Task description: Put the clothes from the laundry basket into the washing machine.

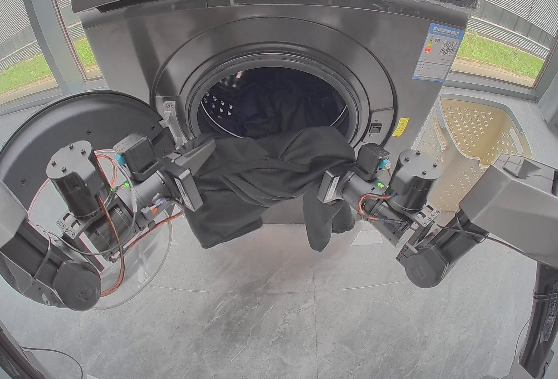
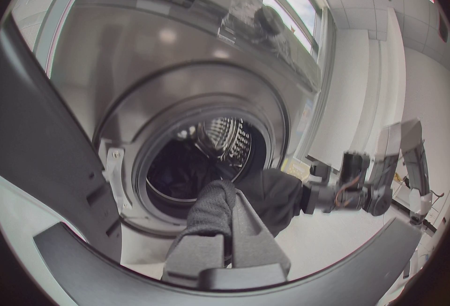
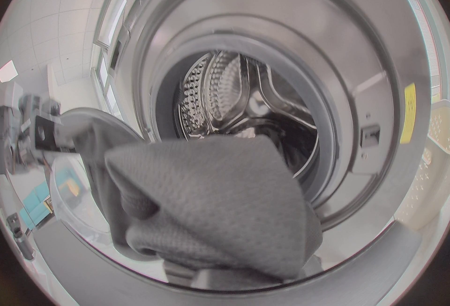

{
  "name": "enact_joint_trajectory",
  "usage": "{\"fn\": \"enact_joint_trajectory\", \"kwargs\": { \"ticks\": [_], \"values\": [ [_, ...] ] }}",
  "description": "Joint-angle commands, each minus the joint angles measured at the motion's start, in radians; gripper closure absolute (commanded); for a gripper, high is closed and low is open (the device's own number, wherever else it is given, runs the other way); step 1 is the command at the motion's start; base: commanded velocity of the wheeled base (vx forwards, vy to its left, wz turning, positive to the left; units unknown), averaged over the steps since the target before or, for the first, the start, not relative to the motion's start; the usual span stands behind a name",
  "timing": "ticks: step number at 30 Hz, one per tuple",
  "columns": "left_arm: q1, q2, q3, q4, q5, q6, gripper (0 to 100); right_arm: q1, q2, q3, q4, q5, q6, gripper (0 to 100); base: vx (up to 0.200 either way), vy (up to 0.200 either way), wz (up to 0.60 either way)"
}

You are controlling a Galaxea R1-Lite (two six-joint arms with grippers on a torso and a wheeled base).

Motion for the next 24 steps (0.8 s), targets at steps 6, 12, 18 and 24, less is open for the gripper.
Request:
{"fn": "enact_joint_trajectory", "kwargs": {
  "ticks": [6, 12, 18, 24],
  "values": [
    [0.007, 0.170, 0.064, -0.059, -0.014, 0.009, 100, 0.032, -0.055, -0.084, 0.009, -0.007, 0.008, 100, 0.000, 0.000, 0.00],
    [0.008, 0.195, 0.059, -0.086, -0.014, 0.009, 100, 0.046, -0.055, -0.125, 0.016, -0.009, 0.008, 100, 0.000, 0.000, 0.00],
    [0.008, 0.195, 0.061, -0.085, -0.014, 0.009, 0, 0.047, -0.049, -0.125, 0.016, -0.009, 0.009, 100, 0.000, 0.000, 0.00],
    [0.004, 0.207, 0.082, -0.079, -0.011, 0.010, 0, 0.044, -0.046, -0.135, 0.015, -0.003, 0.004, 100, 0.000, 0.000, 0.00]
  ]
}}
